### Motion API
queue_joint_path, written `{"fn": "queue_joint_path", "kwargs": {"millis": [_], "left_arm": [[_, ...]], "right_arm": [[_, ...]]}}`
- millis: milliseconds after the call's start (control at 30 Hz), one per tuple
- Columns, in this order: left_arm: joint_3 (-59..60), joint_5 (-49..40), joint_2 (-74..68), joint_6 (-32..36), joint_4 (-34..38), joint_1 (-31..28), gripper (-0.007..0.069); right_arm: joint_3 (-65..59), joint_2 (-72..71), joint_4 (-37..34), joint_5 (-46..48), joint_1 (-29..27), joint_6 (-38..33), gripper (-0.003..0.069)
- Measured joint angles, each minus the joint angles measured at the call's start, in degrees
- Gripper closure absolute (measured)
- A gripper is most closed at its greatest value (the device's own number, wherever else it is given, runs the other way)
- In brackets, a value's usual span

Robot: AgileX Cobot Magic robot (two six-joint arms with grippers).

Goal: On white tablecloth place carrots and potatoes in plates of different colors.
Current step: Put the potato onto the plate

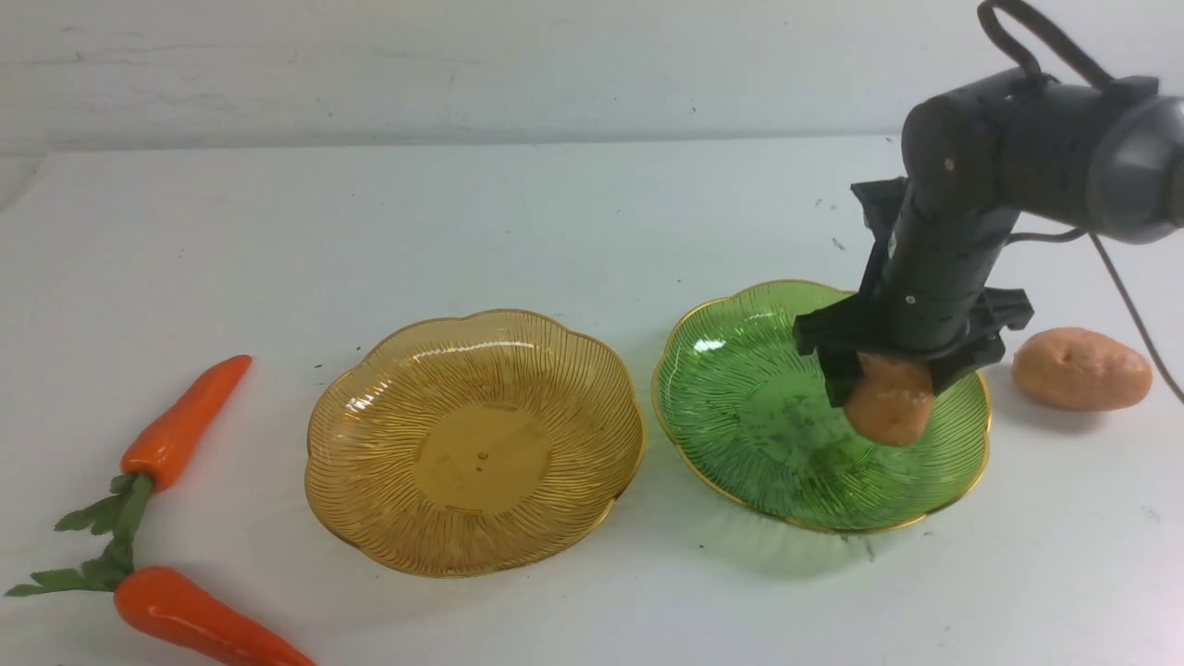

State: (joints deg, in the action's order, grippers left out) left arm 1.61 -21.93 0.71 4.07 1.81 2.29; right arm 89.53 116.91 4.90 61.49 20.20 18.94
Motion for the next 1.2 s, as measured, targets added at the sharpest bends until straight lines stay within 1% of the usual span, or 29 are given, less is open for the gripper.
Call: {"fn": "queue_joint_path", "kwargs": {"millis": [100,233,367,500,567,600,667,733,800,900,933,967,1000,1033,1100,1200], "left_arm": [[0.0,0.0,0.0,0.0,0.0,0.0,0.0637],[0.0,0.0,0.0,0.0,0.0,0.0,0.0637],[0.0,0.0,0.0,0.0,0.0,0.0,0.0637],[0.0,0.0,0.0,0.0,0.0,0.0,0.0637],[0.0,0.0,0.0,0.0,0.0,0.0,0.0637],[0.0,0.0,0.0,0.0,0.0,0.0,0.0637],[0.0,0.0,0.0,0.0,0.0,0.0,0.0637],[0.0,0.0,0.0,0.0,0.0,0.0,0.0637],[0.0,0.0,0.0,0.0,0.0,0.0,0.0637],[0.0,0.0,0.0,0.0,0.0,0.0,0.0637],[0.0,0.0,0.0,0.0,0.0,0.0,0.0637],[0.0,0.0,0.0,0.0,0.0,0.0,0.0637],[0.0,0.0,0.0,0.0,0.0,0.0,0.0637],[0.0,0.0,0.0,0.0,0.0,0.0,0.0637],[0.0,0.0,0.0,0.0,0.0,0.0,0.0637],[0.0,0.0,0.0,0.0,0.0,0.0,0.0637]], "right_arm": [[0.0,0.6,-0.6,-0.1,0.0,0.0,0.008],[0.0,1.6,-1.1,0.5,0.0,0.0,0.001],[0.0,2.1,-1.1,0.7,0.0,0.6,-0.0029],[1.5,2.2,-0.7,2.5,0.0,1.0,-0.0032],[4.7,2.2,-0.5,6.0,0.0,1.1,-0.0032],[6.8,2.2,-0.5,7.3,0.0,0.7,-0.0032],[11.2,2.2,0.0,8.3,0.0,-2.2,-0.0022],[14.2,1.8,1.2,8.4,0.0,-4.5,0.0015],[16.0,1.3,2.6,8.8,-0.2,-5.0,0.0092],[16.3,0.7,2.7,8.9,-3.0,-5.5,0.031],[15.8,0.5,2.7,8.9,-4.6,-5.6,0.0421],[15.3,0.3,2.7,8.9,-5.9,-5.5,0.0501],[14.7,0.0,2.7,9.0,-8.0,-4.8,0.0568],[14.1,-0.1,2.7,9.0,-10.3,-3.9,0.0617],[13.4,-0.1,2.0,9.2,-15.1,-1.4,0.0657],[13.3,-0.1,0.7,9.2,-19.4,-0.6,0.0647]]}}
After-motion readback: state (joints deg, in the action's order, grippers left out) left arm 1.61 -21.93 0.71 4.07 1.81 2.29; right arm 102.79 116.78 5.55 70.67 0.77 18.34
